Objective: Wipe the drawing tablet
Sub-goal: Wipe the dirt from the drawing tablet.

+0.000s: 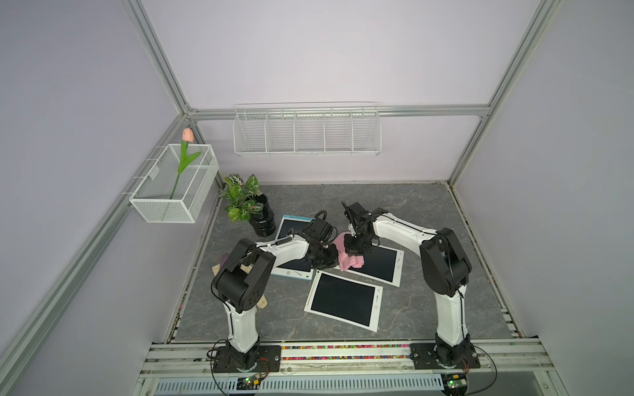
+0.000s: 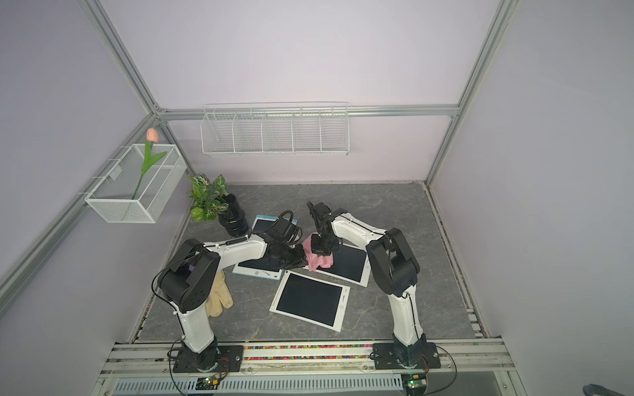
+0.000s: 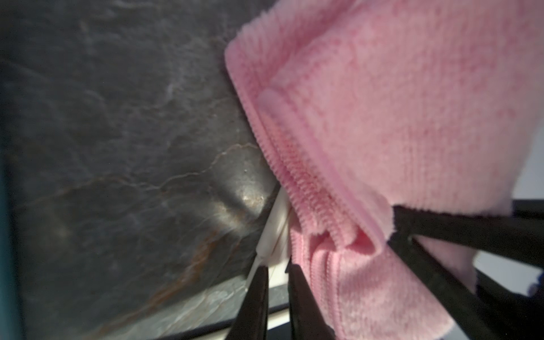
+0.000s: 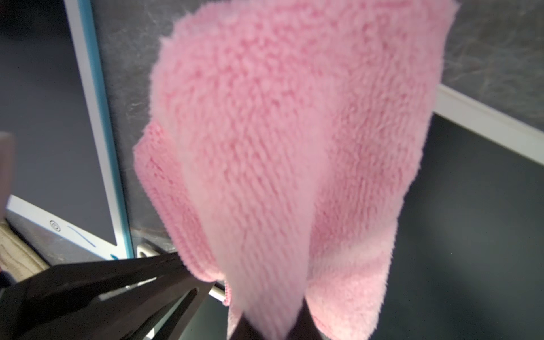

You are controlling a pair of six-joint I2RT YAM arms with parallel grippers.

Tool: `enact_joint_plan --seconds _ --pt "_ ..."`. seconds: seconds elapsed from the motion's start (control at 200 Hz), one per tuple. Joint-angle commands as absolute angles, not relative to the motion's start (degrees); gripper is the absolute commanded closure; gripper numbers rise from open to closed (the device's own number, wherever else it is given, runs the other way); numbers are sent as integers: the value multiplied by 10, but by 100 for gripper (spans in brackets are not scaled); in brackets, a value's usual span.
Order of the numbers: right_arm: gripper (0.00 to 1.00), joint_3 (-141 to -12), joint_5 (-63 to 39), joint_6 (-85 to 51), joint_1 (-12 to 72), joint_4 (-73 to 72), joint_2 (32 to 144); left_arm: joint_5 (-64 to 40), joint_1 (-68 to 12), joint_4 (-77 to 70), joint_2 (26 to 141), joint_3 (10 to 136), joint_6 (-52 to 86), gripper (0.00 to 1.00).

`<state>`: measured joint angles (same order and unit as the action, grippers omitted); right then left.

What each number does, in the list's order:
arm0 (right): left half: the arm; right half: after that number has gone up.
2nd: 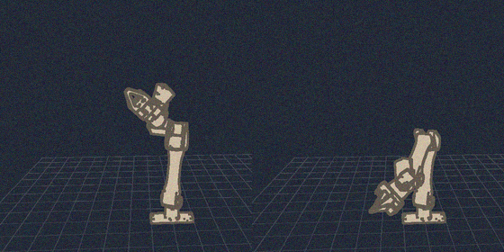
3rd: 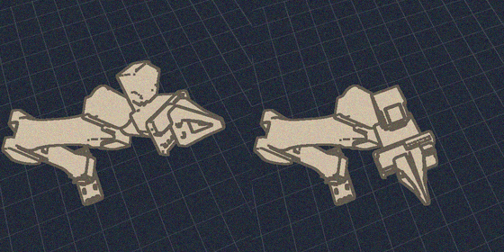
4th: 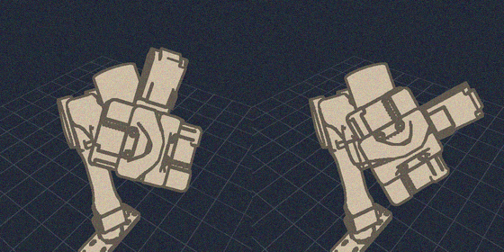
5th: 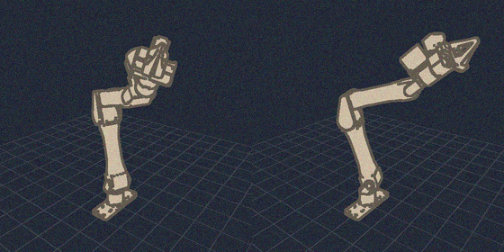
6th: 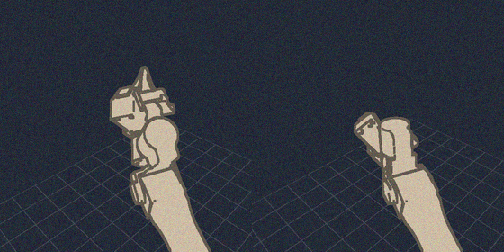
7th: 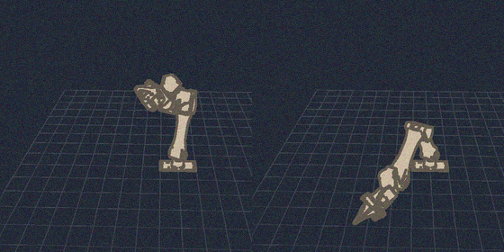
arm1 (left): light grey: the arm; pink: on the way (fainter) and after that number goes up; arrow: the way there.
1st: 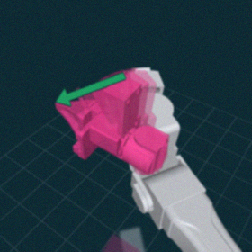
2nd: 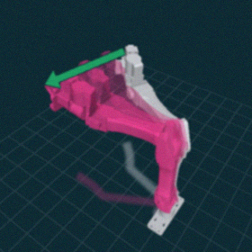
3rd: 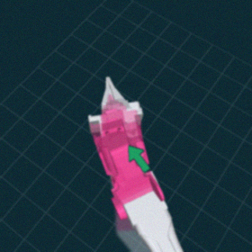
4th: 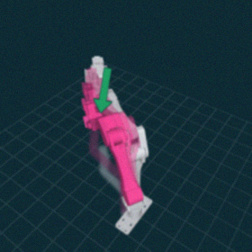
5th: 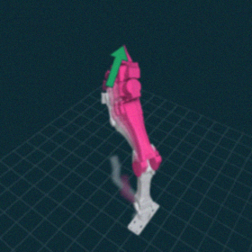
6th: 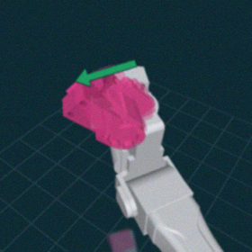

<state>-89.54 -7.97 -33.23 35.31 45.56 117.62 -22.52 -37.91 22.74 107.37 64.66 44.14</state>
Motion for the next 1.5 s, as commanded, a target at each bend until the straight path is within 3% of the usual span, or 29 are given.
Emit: enact_joint_plan --seconds 0.0,0.355,0.81,1.27,1.495 --pt "93 -919 -78 -338 343 452 1196 -206 -382 246 1100 654 442 82" --pt "93 -1068 -57 -336 311 485 1296 -197 -382 260 1099 662 438 83" --pt "93 -831 -86 -364 342 414 1141 -196 -383 263 1104 671 435 84" --pt "93 -997 -50 -324 292 473 1252 -188 -382 271 1104 678 434 84" --pt "93 -922 -36 -317 271 465 1194 -187 -382 273 1103 680 434 84"
